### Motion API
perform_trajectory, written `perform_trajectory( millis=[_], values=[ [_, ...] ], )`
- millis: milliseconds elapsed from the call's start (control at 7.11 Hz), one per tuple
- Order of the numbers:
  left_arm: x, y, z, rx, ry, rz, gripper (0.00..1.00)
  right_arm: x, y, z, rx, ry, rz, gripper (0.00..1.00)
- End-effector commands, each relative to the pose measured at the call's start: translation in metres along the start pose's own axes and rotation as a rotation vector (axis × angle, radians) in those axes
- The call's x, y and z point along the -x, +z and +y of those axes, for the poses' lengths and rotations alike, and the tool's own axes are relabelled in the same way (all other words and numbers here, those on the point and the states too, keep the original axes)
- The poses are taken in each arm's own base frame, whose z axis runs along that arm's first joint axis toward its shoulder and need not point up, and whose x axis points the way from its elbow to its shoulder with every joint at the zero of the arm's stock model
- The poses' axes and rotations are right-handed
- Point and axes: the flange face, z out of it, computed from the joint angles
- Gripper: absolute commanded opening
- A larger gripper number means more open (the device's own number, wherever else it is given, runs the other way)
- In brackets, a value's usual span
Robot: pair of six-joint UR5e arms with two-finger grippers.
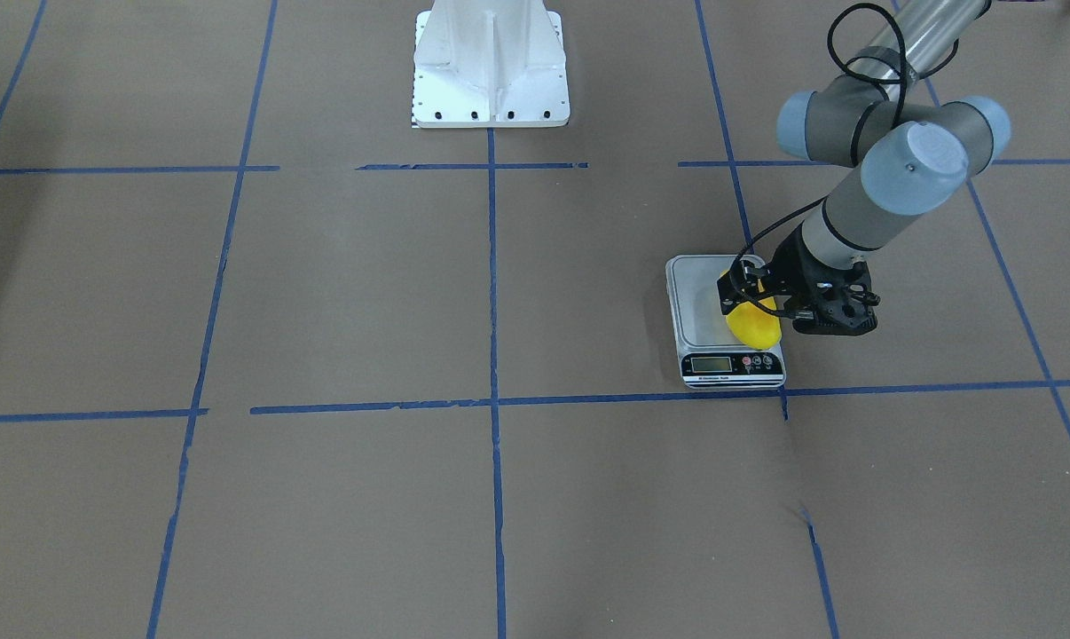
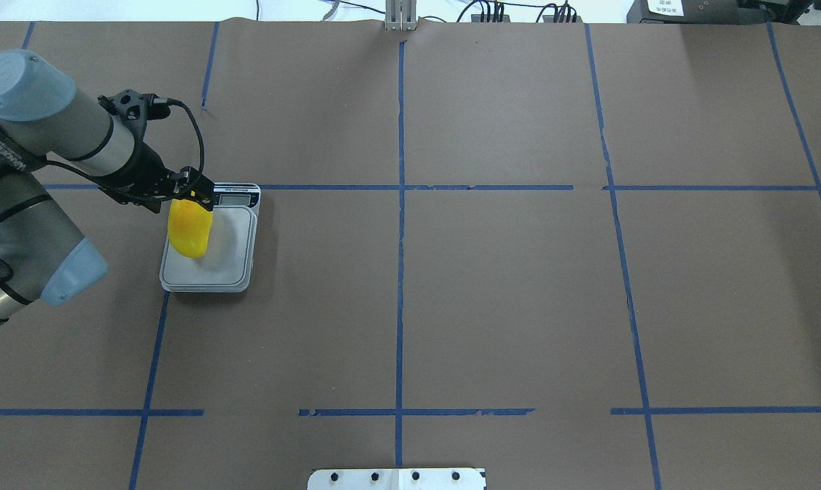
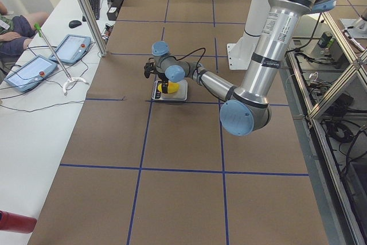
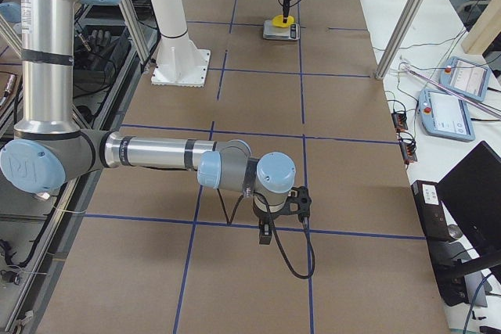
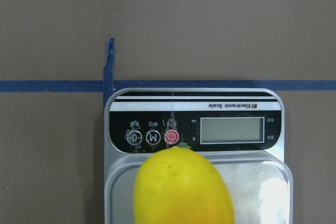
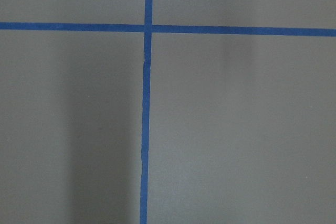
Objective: Weigh mango
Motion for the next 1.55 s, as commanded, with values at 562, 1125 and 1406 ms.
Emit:
perform_trajectory(
  millis=[562, 1125, 1406],
  values=[
    [0.225, -0.184, -0.02, -0.022, 0.209, -0.156, 1.0, 0.0, 0.0, 0.0, 0.0, 0.0, 0.0, 1.0],
    [0.415, -0.176, 0.006, 0.076, 0.178, -0.194, 1.0, 0.0, 0.0, 0.0, 0.0, 0.0, 0.0, 1.0],
    [0.435, -0.162, 0.016, 0.112, 0.137, -0.186, 1.0, 0.0, 0.001, 0.001, 0.001, 0.001, 0.0, 1.0]
  ],
)
